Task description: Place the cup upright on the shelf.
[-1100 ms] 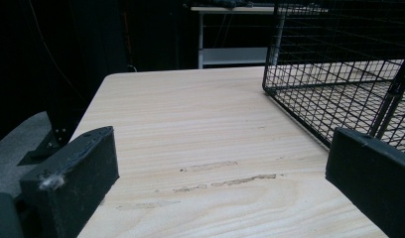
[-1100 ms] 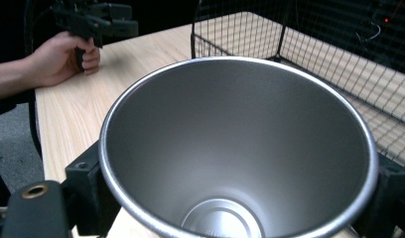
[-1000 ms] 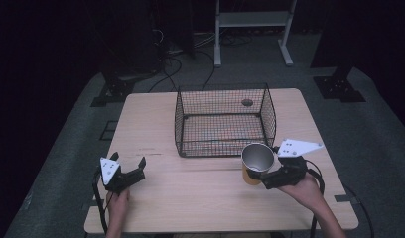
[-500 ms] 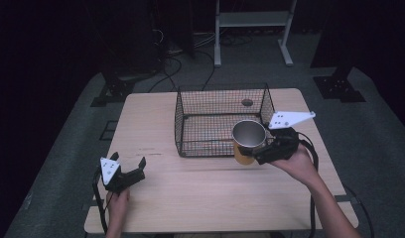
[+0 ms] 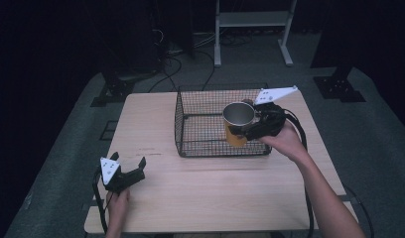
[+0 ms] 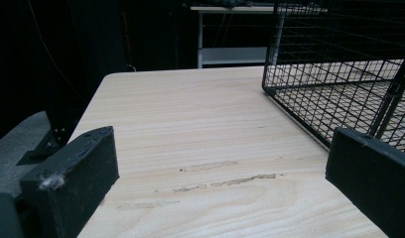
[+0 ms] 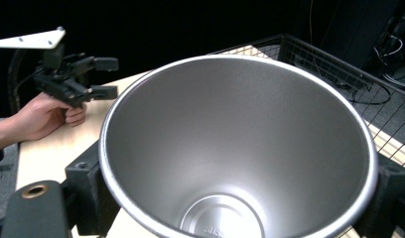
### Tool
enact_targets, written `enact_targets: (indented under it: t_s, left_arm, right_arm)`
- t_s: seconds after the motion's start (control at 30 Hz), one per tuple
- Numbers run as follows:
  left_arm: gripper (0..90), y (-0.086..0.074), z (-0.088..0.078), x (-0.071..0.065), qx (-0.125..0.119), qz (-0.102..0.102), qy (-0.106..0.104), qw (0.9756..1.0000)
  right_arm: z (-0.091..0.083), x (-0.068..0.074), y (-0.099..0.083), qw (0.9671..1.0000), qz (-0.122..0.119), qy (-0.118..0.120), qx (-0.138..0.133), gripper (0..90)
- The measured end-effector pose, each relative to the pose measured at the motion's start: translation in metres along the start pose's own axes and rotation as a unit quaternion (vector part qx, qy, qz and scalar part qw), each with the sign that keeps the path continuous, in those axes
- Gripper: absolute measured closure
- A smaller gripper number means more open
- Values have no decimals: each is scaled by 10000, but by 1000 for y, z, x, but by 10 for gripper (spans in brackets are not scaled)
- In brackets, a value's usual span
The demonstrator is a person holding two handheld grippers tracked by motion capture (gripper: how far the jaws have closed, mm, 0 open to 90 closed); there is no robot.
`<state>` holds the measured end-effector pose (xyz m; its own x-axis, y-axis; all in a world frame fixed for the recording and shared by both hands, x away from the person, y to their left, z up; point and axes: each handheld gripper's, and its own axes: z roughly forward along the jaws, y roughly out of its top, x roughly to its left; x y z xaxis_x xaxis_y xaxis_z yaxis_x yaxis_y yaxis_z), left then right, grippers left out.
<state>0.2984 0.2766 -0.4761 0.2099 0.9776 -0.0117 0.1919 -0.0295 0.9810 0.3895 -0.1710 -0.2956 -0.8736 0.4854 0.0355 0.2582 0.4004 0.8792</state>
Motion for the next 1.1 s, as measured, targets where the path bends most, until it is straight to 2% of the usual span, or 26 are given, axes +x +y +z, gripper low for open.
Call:
enact_targets:
  t_s: [0.23,0.4,0.6,0.63,0.7,0.73,0.87,0.9,1.1]
  left_arm:
    - [0,0,0,0,7,2,-1,10000]
    - [0,0,0,0,8,-15,-7,10000]
    - [0,0,0,0,10,-5,5,10000]
    - [0,0,0,-1,8,38,-10,10000]
    - [0,0,0,-2,-1,55,-5,10000]
    - [0,0,0,-2,13,64,0,10000]
    - [0,0,0,-2,12,48,1,10000]
    - [0,0,0,-2,9,59,-1,10000]
    - [0,0,0,-2,6,75,-5,10000]
  right_arm:
    - [16,-22,10,9999,87,53,107,124]
    - [30,-33,15,9998,48,100,179,123]
    - [46,-45,15,9994,120,200,244,123]
    - [54,-50,16,9990,124,221,377,123]
    - [57,-52,15,9989,114,220,386,124]
    - [64,-58,14,9987,165,231,421,123]
    - [74,-65,12,9981,254,272,492,123]
    - [81,-69,12,9978,280,285,521,123]
    - [93,-76,12,9978,327,337,464,123]
